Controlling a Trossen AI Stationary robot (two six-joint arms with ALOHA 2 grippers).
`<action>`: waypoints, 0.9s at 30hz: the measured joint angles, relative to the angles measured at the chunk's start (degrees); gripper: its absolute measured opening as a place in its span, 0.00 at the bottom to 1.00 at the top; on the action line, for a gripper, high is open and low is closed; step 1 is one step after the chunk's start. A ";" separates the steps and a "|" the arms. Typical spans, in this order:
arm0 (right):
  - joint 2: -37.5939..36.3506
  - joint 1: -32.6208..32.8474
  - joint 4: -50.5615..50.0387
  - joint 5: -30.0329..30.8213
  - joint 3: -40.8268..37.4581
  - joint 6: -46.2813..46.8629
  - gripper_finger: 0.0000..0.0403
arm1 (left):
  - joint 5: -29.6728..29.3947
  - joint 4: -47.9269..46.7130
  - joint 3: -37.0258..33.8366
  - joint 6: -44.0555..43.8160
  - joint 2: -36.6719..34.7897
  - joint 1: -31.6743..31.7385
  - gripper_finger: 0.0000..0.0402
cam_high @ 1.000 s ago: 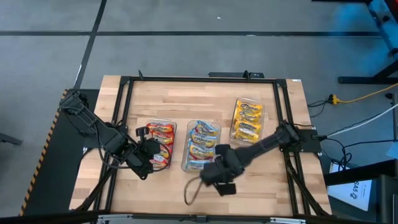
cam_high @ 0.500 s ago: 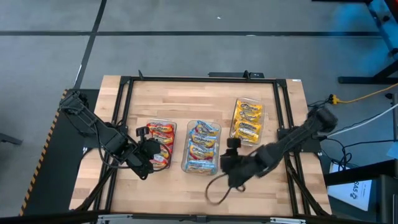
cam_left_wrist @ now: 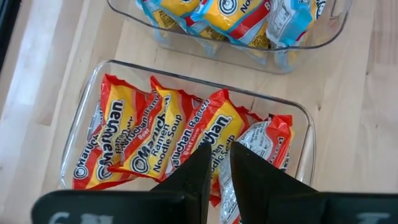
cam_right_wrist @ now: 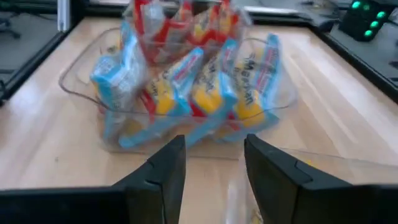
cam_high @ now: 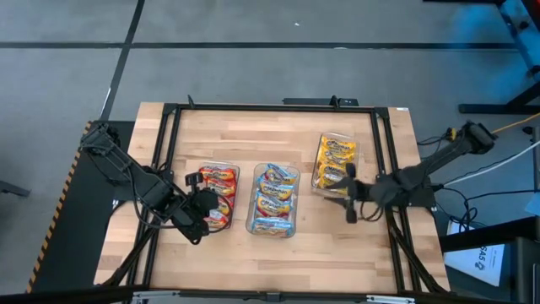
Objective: Sort Maruchan noodles
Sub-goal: Return to Home Position
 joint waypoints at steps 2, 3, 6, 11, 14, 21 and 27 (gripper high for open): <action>-5.92 -1.31 1.17 -1.15 -3.47 0.35 0.40 | 0.16 0.22 0.00 0.00 0.04 0.00 0.13; -8.95 -2.10 1.64 -2.90 -5.03 -0.42 0.40 | 0.12 0.39 0.00 0.00 0.02 0.00 0.13; -17.06 -4.53 2.39 -12.04 -9.30 -5.21 0.40 | 0.17 0.56 0.00 0.00 0.02 0.00 0.13; -25.60 -10.90 4.59 -22.41 -13.76 -7.53 0.40 | 0.17 0.89 0.00 0.00 0.02 0.00 0.13; -30.04 -15.02 4.43 -26.40 -16.15 -7.49 0.40 | 0.19 1.25 0.00 0.00 0.02 0.00 0.13; -37.49 -21.73 1.75 -32.65 -18.65 -5.98 0.40 | 0.21 1.29 0.00 0.00 0.02 0.00 0.13; -47.85 -24.06 -3.86 -27.19 -18.58 -5.82 0.40 | 0.22 1.29 0.00 0.00 0.02 0.00 0.13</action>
